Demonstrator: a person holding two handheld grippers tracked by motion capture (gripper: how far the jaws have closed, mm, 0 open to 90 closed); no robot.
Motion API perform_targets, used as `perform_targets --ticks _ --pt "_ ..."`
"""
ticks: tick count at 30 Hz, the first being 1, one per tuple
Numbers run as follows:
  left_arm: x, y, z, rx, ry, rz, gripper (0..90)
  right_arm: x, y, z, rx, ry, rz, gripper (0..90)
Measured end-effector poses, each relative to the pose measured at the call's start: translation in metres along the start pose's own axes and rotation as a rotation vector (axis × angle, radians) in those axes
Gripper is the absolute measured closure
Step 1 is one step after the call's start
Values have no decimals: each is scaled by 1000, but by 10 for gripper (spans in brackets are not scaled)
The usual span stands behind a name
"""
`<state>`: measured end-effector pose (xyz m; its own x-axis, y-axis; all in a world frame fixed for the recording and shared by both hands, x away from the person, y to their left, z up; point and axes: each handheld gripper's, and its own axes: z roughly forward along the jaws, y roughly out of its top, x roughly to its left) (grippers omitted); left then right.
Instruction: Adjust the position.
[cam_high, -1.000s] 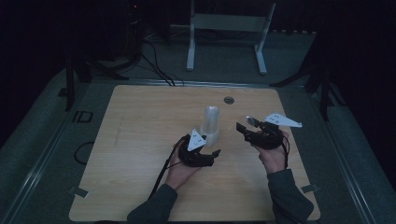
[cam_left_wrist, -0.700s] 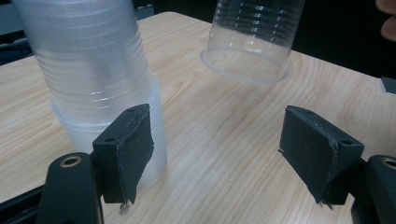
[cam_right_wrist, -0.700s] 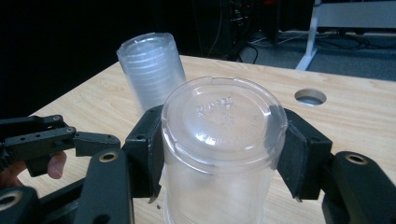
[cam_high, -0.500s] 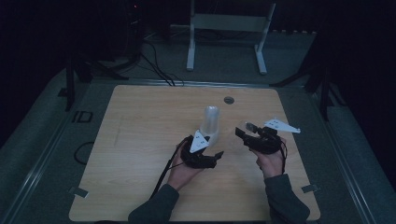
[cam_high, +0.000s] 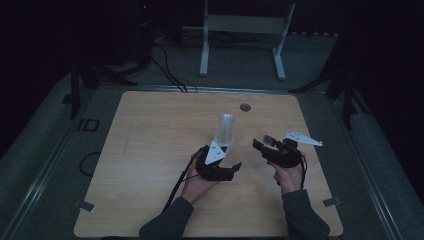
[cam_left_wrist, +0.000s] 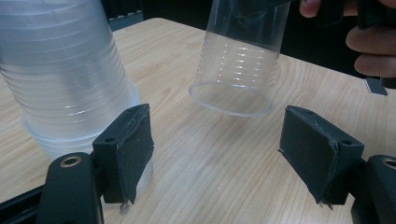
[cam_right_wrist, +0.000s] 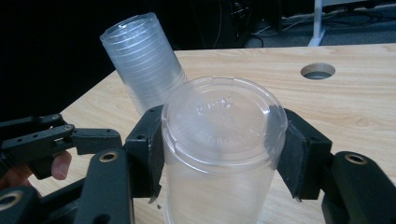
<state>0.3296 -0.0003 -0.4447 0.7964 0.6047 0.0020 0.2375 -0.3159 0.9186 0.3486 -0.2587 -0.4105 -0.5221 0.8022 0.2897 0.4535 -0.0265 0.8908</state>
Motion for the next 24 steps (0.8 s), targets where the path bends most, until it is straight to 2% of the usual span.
perform_targets --ticks 7,9,20,24 --pt "0 0 2 -5 -2 -4 250 -2 -4 0 -5 10 32 405" --pt "0 0 3 -7 -3 -5 250 -4 -7 1 -8 31 64 406" --pt "-1 2 4 -18 -2 1 250 -3 -12 1 -4 35 73 407" --pt "-2 3 5 -24 -5 2 250 -4 -14 0 -18 49 99 408"
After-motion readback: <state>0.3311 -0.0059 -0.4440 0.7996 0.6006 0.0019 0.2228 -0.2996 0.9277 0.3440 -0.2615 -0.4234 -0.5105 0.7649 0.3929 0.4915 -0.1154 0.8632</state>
